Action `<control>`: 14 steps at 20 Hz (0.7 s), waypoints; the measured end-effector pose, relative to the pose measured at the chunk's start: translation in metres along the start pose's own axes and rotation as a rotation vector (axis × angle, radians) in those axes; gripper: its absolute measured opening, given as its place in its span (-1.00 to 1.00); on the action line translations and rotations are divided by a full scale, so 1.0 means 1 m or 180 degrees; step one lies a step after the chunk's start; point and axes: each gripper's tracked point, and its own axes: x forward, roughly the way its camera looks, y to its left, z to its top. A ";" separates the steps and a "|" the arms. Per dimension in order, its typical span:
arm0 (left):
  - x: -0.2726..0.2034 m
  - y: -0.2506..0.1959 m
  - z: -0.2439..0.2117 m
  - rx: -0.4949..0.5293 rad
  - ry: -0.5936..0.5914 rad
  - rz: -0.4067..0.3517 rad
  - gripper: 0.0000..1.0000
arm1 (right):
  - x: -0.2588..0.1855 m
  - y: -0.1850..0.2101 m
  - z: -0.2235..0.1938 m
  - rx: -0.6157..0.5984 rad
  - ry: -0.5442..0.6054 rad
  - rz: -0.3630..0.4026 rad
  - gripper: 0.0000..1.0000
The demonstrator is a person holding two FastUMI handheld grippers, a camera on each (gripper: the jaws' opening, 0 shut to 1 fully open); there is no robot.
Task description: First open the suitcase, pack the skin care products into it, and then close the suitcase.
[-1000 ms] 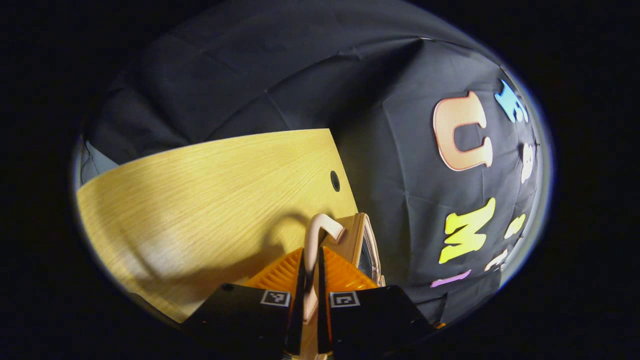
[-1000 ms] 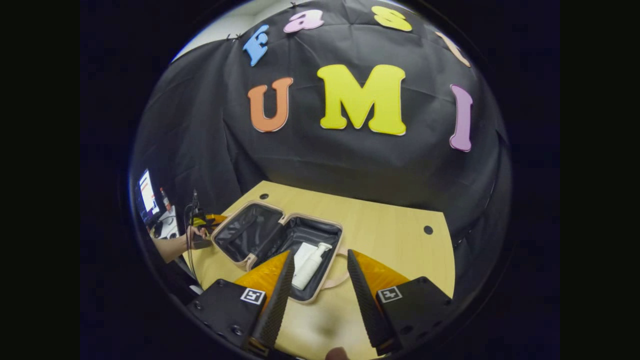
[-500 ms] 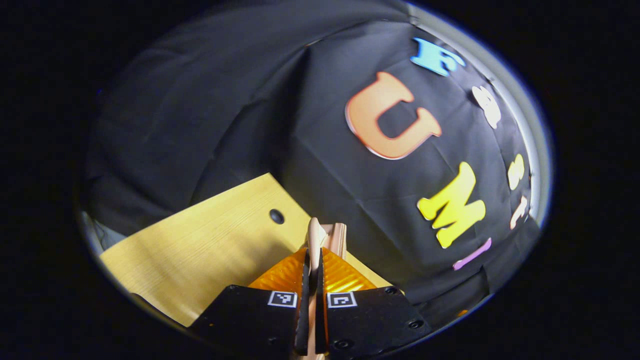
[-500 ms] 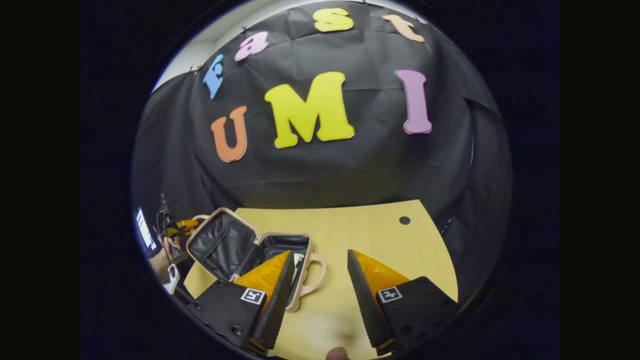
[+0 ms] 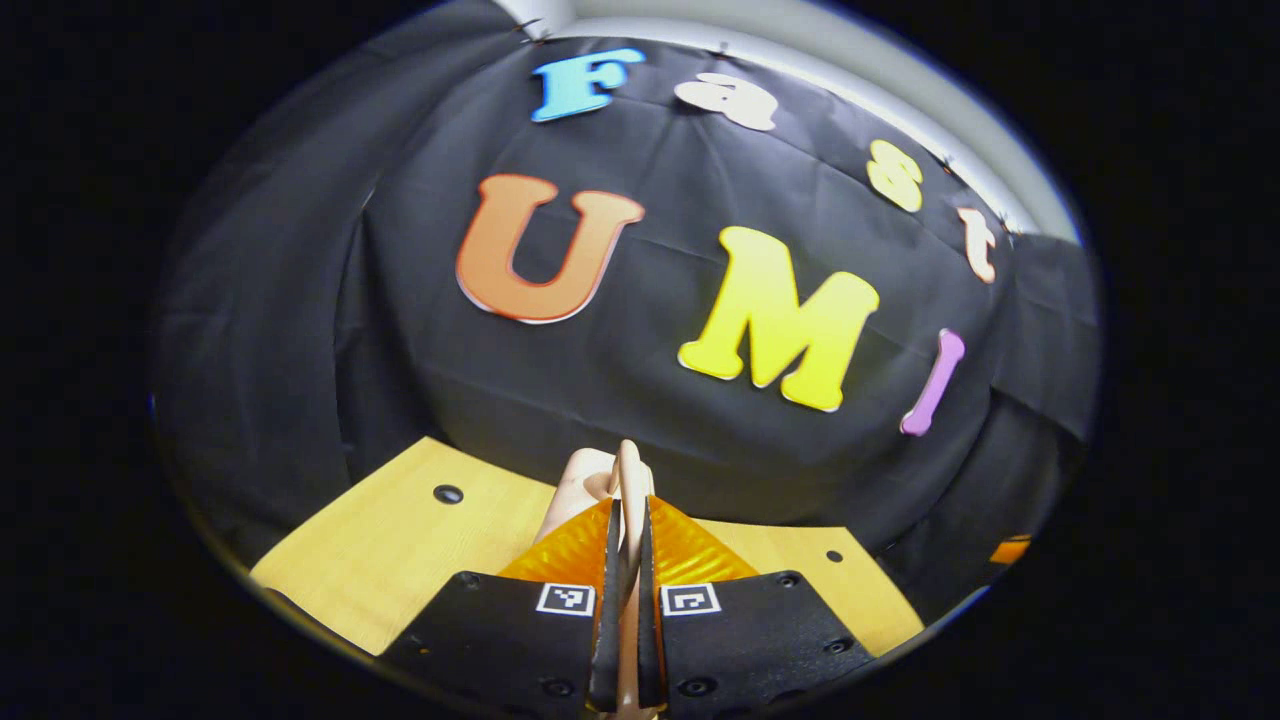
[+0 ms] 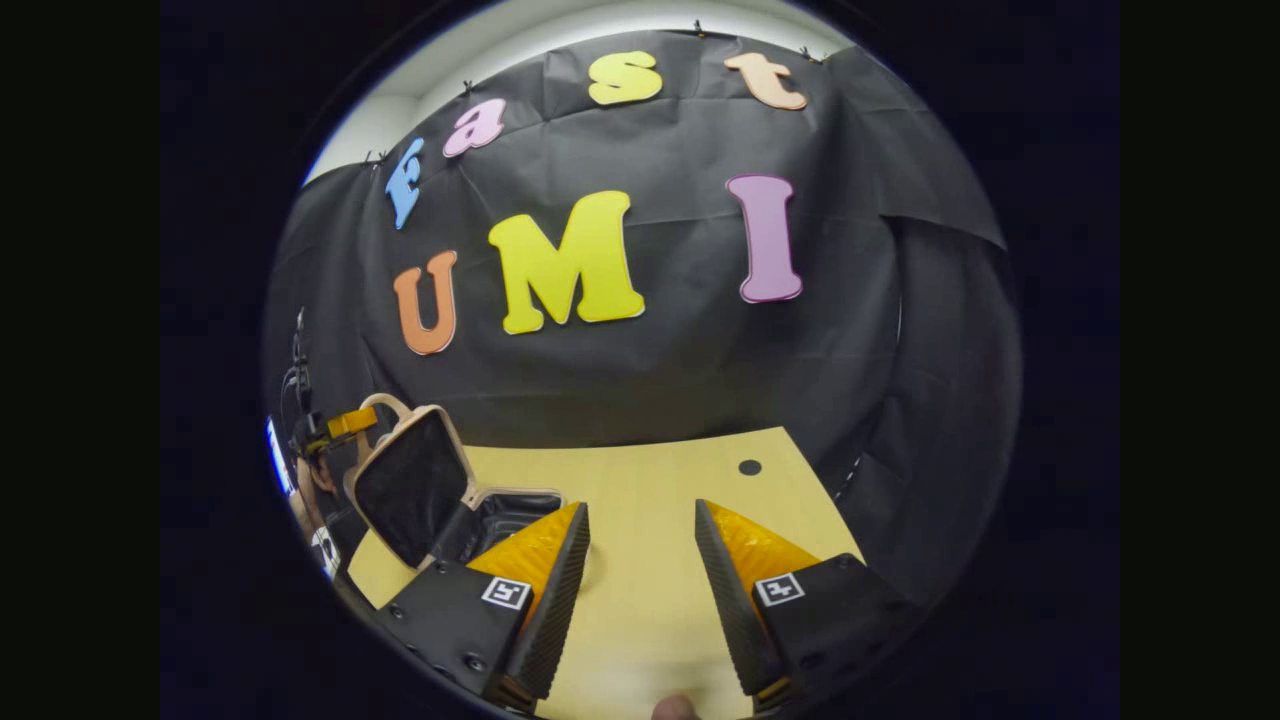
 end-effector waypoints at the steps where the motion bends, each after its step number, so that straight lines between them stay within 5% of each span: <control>1: 0.001 -0.019 -0.007 0.0120 0.0016 -0.0006 -0.79 | -0.005 -0.009 0.000 -0.0001 -0.0009 -0.0034 0.27; 9: 0.024 -0.144 -0.096 0.0666 0.0289 -0.0222 -0.79 | -0.036 -0.082 -0.010 -0.0002 0.0054 -0.0369 0.27; 14: 0.043 -0.180 -0.172 0.0965 0.0703 -0.0206 -0.79 | -0.044 -0.111 -0.020 0.0092 0.0129 -0.0472 0.27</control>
